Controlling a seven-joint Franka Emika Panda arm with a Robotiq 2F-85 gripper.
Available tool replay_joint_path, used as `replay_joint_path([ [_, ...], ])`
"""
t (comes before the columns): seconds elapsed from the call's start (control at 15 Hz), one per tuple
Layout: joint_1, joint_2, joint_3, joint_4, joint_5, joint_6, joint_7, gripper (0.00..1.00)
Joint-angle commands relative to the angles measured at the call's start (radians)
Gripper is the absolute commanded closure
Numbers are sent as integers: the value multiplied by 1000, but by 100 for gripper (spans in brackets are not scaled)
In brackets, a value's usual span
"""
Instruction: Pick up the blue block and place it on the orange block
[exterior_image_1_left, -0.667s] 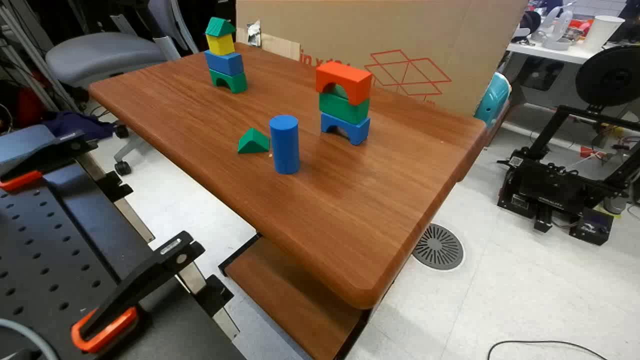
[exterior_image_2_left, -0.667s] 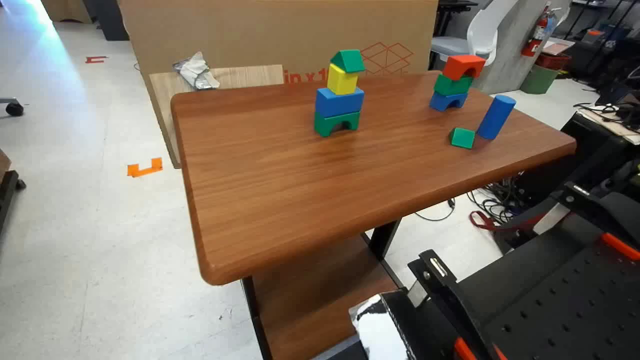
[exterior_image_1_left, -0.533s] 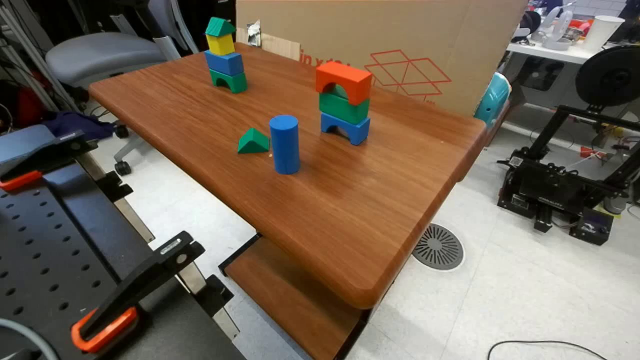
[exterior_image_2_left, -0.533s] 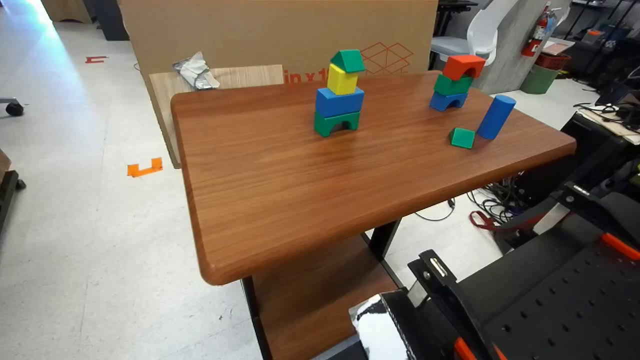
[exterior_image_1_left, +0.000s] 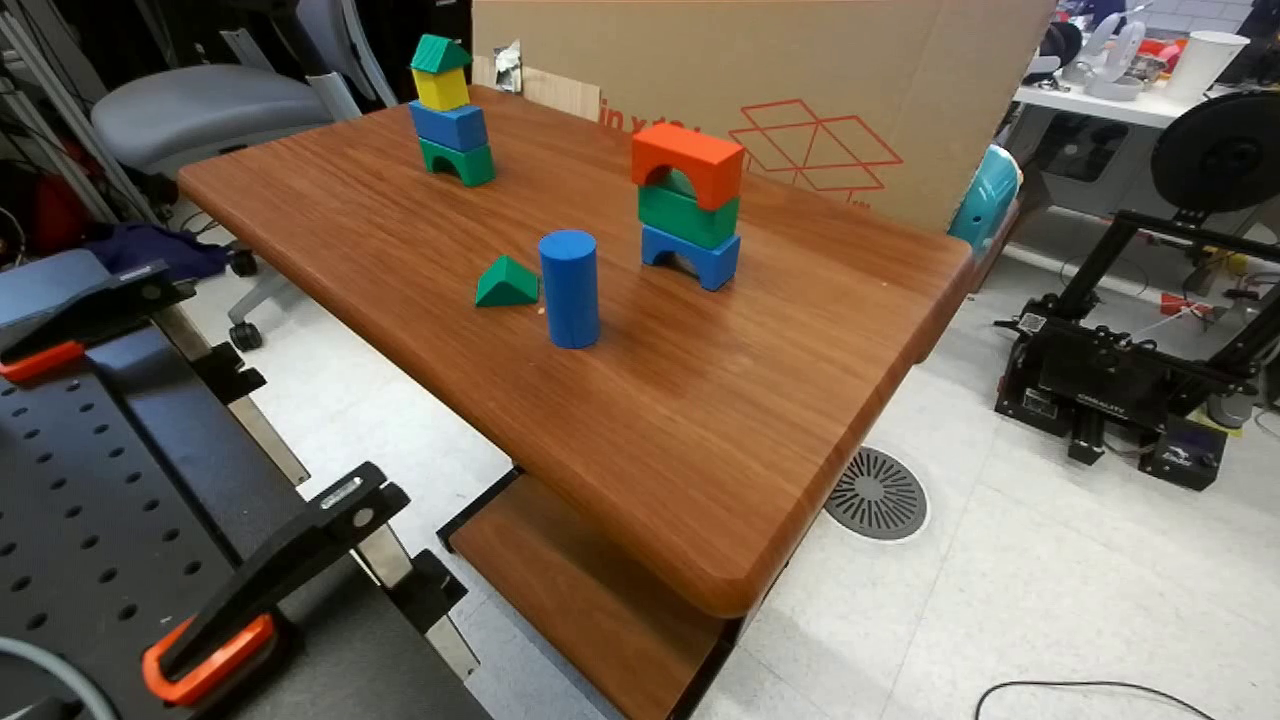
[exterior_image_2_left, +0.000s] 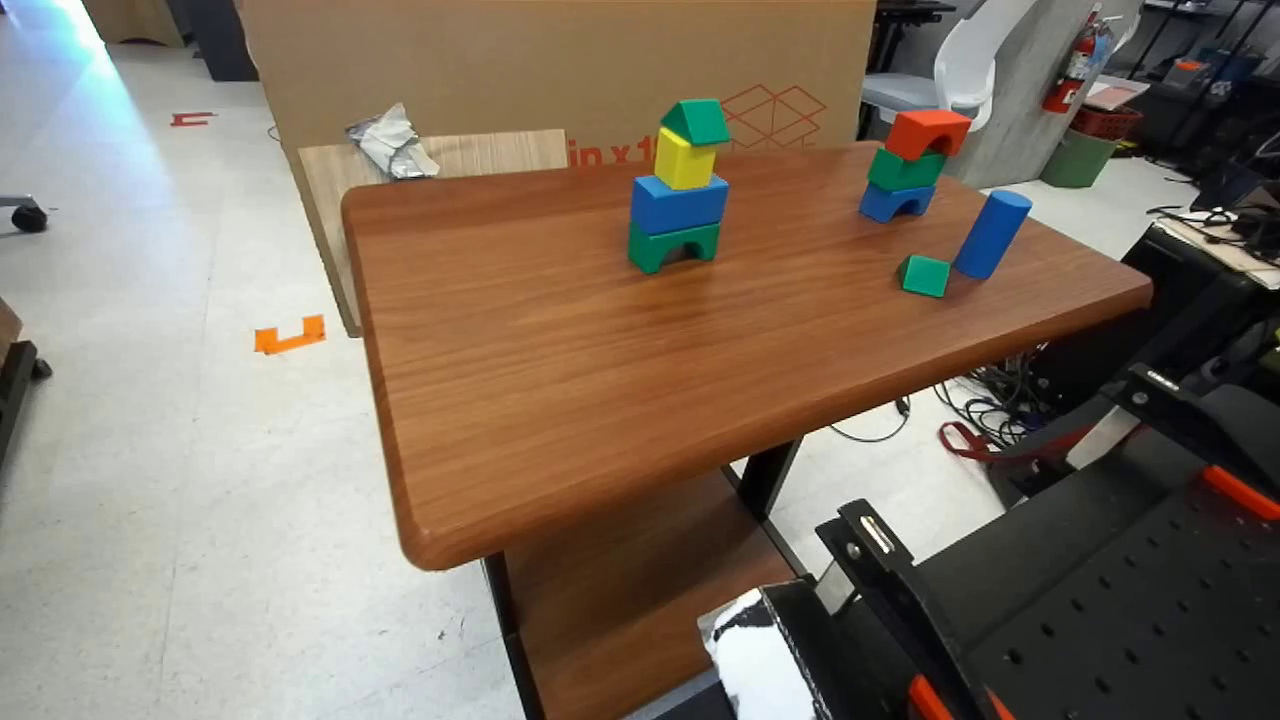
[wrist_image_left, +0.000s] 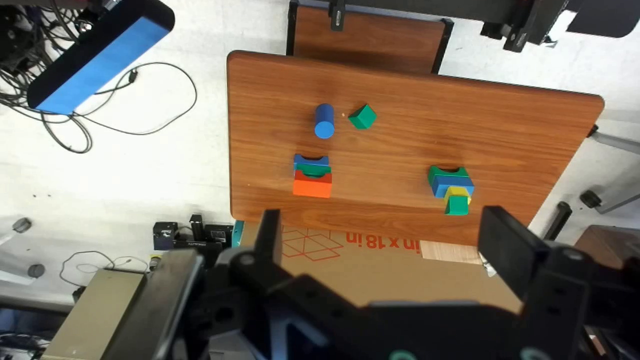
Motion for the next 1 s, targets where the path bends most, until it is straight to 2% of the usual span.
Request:
replay_joint_path([
  [0.0,4,0,-2,2,-2,-2,3,0],
  [0.6,4,0,-2,2,-2,-2,3,0],
  [0.93,-4,98,34,-53,-20,107,75,0],
])
